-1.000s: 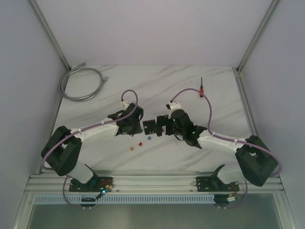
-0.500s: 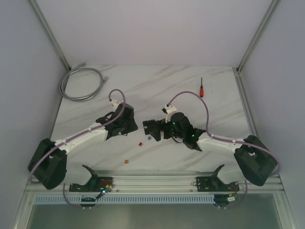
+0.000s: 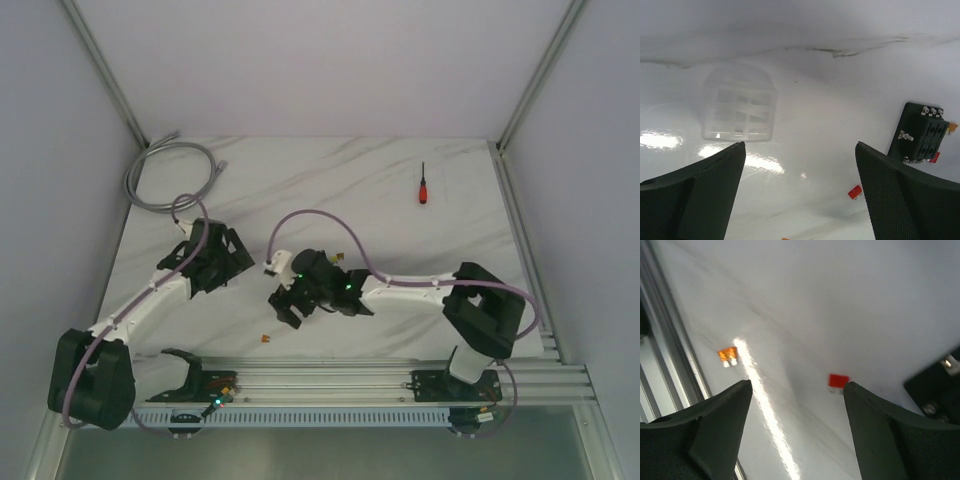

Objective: Snap on the fuse box
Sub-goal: Pick up the fuse from the center of the board.

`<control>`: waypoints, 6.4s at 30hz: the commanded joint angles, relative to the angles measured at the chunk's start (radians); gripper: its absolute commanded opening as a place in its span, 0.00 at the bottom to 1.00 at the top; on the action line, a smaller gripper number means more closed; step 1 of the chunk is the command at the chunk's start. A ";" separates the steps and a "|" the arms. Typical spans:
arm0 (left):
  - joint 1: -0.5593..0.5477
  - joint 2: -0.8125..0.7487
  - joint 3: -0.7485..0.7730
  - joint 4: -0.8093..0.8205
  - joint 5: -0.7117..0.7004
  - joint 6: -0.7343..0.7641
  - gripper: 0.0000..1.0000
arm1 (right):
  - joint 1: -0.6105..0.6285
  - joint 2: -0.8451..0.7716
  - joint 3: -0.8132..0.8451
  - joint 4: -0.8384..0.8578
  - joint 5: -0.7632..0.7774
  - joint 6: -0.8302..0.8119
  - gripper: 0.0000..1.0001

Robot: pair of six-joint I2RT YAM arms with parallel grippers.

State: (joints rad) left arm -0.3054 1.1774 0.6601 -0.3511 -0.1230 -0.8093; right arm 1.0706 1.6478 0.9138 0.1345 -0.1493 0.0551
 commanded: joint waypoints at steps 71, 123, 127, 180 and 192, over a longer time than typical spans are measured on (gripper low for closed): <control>0.252 -0.117 -0.125 0.113 0.303 0.041 1.00 | 0.109 0.276 0.353 -0.301 -0.053 -0.408 0.64; 0.210 -0.094 -0.076 0.122 0.369 0.085 1.00 | -0.042 0.052 0.234 -0.683 0.229 -0.003 0.52; 0.210 -0.103 -0.082 0.120 0.369 0.085 1.00 | -0.041 0.091 0.304 -0.692 0.231 0.006 0.53; 0.184 -0.111 -0.086 0.113 0.383 0.072 1.00 | -0.087 -0.022 -0.020 -0.305 0.117 -0.219 0.51; 0.172 -0.092 -0.075 0.114 0.391 0.073 1.00 | -0.091 0.015 -0.002 -0.357 0.069 -0.238 0.44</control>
State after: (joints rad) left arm -0.1249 1.0836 0.5526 -0.2462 0.2481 -0.7319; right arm 0.9813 1.6428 0.9028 -0.1974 -0.0410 -0.1593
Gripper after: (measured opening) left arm 0.998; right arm 0.455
